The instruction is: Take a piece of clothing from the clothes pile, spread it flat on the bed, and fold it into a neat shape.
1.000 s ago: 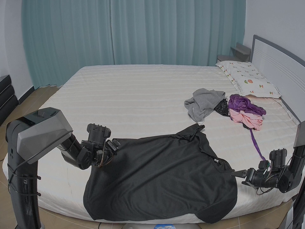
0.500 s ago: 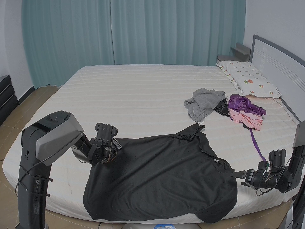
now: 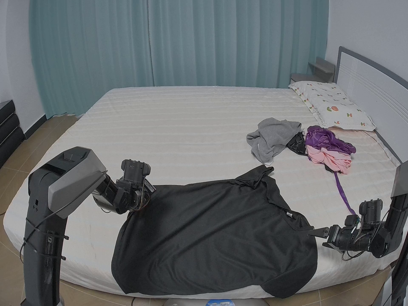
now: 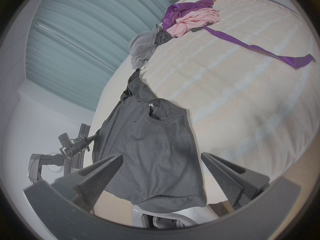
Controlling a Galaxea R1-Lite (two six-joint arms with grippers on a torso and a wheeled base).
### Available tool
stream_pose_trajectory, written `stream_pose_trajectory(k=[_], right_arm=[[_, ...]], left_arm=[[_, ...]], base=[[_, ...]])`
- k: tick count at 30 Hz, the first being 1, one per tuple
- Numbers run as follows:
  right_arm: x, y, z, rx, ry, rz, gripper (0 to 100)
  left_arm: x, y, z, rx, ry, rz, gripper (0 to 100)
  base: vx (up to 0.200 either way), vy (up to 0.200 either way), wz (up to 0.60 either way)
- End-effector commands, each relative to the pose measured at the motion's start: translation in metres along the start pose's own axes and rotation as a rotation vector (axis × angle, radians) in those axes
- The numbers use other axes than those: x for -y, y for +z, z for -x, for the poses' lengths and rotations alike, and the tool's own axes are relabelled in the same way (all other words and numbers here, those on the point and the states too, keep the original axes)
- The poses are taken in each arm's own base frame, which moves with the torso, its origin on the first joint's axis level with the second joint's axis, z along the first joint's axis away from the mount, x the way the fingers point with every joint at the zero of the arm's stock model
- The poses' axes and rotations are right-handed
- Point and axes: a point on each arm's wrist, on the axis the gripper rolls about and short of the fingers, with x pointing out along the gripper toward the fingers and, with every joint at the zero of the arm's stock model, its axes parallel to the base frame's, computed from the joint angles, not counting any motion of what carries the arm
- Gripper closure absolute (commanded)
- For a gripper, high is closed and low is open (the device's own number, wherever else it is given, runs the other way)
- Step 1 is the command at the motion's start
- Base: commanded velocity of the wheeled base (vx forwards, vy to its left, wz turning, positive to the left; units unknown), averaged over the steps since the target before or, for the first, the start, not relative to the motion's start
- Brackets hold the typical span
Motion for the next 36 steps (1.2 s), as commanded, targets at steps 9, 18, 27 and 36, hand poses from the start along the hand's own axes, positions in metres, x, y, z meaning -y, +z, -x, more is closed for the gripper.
stream_pose_trajectory(k=[9, 18, 27, 36], right_arm=[[-0.007, 0.005, -0.013, 0.065, 0.027, 0.003, 0], [-0.029, 0.038, -0.069, 0.207, 0.03, 0.088, 0], [-0.074, 0.073, -0.146, 0.187, -0.002, 0.146, 0], [-0.087, 0.087, -0.187, 0.135, -0.022, 0.216, 0]], left_arm=[[0.012, 0.061, -0.003, 0.167, -0.041, 0.039, 100], [0.016, 0.074, 0.002, 0.198, -0.062, 0.043, 100], [0.026, 0.084, 0.01, 0.226, -0.09, 0.03, 100], [0.026, 0.083, 0.011, 0.212, -0.072, 0.022, 100]], base=[[0.0, 0.0, 0.0], [0.0, 0.0, 0.0], [0.0, 0.0, 0.0], [0.0, 0.0, 0.0]])
